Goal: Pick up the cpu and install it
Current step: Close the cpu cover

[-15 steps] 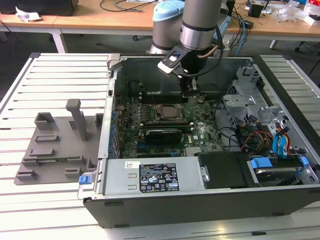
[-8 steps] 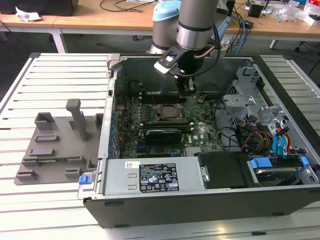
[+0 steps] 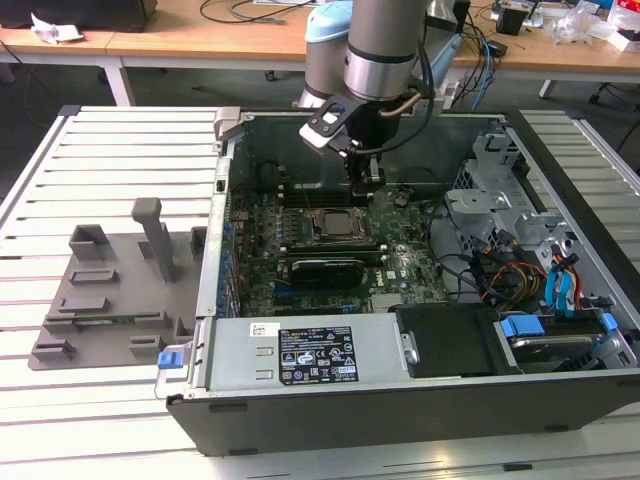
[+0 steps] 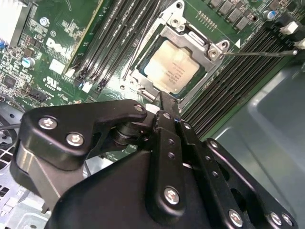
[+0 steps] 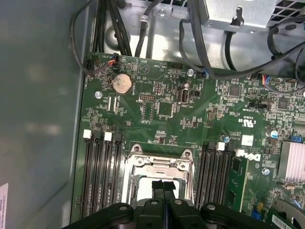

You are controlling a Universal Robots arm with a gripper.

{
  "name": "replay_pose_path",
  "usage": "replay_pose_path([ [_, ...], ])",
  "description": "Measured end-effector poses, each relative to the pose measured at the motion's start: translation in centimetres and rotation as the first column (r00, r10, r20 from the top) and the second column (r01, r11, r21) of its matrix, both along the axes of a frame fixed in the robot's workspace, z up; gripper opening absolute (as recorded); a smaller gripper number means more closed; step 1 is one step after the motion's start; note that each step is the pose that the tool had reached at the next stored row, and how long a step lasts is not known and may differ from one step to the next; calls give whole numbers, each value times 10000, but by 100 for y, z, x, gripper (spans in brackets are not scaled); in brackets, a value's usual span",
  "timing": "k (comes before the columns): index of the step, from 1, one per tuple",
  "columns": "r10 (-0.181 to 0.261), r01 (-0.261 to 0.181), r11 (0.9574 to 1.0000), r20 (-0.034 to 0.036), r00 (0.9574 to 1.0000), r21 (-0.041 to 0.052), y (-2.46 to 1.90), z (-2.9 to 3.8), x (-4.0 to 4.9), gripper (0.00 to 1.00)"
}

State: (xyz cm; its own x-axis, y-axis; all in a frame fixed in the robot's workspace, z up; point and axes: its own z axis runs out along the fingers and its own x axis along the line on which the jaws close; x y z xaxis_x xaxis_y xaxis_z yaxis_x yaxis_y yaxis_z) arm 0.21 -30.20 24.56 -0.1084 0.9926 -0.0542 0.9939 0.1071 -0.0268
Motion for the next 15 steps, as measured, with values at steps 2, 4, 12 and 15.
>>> replay_pose_path([
  [2, 1, -1, 10000, 0, 10000, 0, 0, -1, -28, 11],
  [4, 1, -1, 10000, 0, 10000, 0, 0, -3, -54, 11],
  [12, 1, -1, 10000, 1, 10000, 0, 0, -29, -89, 11],
  [15, 1, -1, 10000, 0, 10000, 0, 0, -45, -95, 11],
])
